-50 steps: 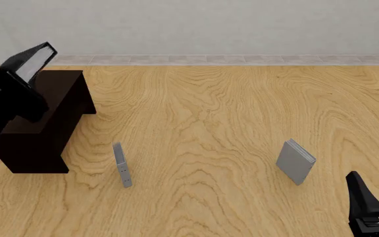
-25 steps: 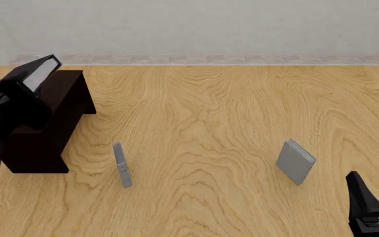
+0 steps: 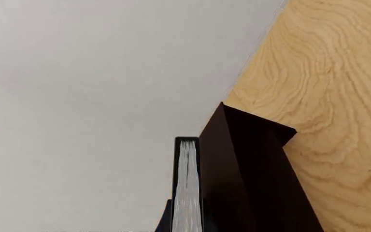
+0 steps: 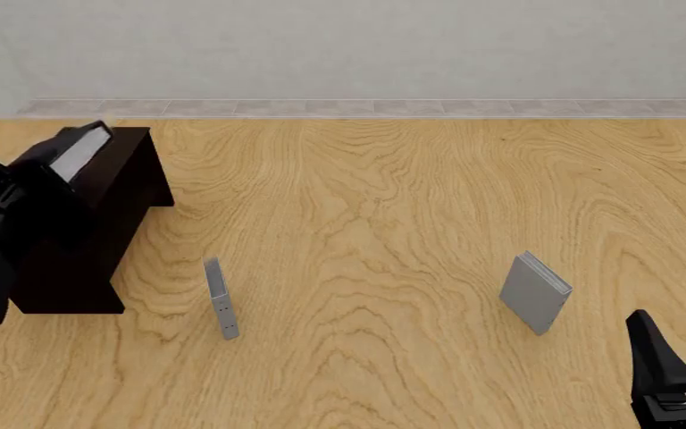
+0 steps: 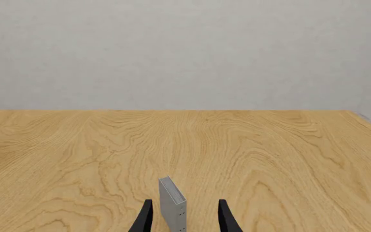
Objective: Pick up the book in the middle and place it on the cabinet shelf.
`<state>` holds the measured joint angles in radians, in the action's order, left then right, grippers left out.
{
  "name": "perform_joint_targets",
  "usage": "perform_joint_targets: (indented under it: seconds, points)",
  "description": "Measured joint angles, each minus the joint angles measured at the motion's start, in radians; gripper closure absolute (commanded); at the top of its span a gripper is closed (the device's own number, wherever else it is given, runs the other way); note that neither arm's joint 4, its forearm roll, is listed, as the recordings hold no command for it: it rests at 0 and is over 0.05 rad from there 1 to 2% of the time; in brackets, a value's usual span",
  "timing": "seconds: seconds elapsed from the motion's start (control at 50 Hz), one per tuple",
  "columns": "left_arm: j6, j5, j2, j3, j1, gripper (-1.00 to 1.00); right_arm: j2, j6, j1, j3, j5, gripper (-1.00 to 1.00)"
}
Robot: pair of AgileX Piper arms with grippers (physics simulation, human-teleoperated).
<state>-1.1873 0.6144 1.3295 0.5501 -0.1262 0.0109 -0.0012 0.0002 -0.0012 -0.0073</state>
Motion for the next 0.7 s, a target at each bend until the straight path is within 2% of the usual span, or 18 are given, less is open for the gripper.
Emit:
perform_joint_targets:
  seconds: [0.7]
  points:
    - [0.005, 0.03, 0.034, -0.022, -0.016, 1.0, 0.0, 0.0, 0.0, 0.0, 0.0, -1.0]
